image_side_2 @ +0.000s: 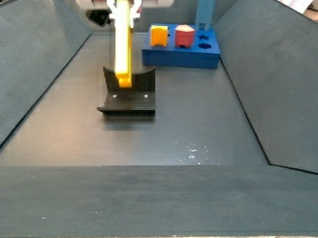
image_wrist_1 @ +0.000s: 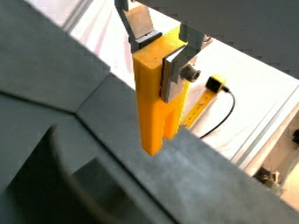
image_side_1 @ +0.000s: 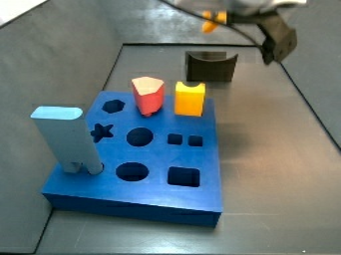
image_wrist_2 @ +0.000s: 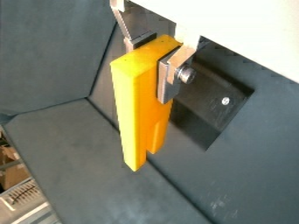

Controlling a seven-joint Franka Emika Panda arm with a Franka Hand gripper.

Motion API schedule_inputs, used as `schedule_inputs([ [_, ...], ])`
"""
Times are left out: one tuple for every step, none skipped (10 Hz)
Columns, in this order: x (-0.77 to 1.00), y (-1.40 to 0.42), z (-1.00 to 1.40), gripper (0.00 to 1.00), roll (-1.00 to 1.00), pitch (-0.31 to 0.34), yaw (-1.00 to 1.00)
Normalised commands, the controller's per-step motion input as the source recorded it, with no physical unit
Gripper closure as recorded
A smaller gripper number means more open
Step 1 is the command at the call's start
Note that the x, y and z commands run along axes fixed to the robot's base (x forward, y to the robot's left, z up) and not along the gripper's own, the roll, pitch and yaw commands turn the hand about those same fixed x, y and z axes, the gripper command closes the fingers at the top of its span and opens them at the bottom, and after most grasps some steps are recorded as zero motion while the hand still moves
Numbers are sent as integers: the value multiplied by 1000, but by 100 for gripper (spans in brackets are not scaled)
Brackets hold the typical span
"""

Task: Pick up the double-square object. Move up. Place the double-square object on the fixture. Regrasp the double-square object. Move to above the board. Insert the double-square object.
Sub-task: Move to above the board.

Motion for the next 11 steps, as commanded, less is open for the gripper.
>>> schedule_inputs([
  [-88,150,1000,100,-35,132,-26],
  [-88,141,1000,100,-50,138,13],
  [-89,132,1000,100,-54,129,42],
  [-88,122,1000,100,-52,114,66],
  [-88,113,1000,100,-52,98,84],
  [-85,103,1000,100,-56,64,100],
  [-83,96,1000,100,-55,44,102],
  [-79,81,1000,100,-58,20,97],
  [-76,75,1000,100,-56,11,90],
  [-71,61,1000,100,-50,0,73],
  [-55,40,850,100,-49,-5,62],
])
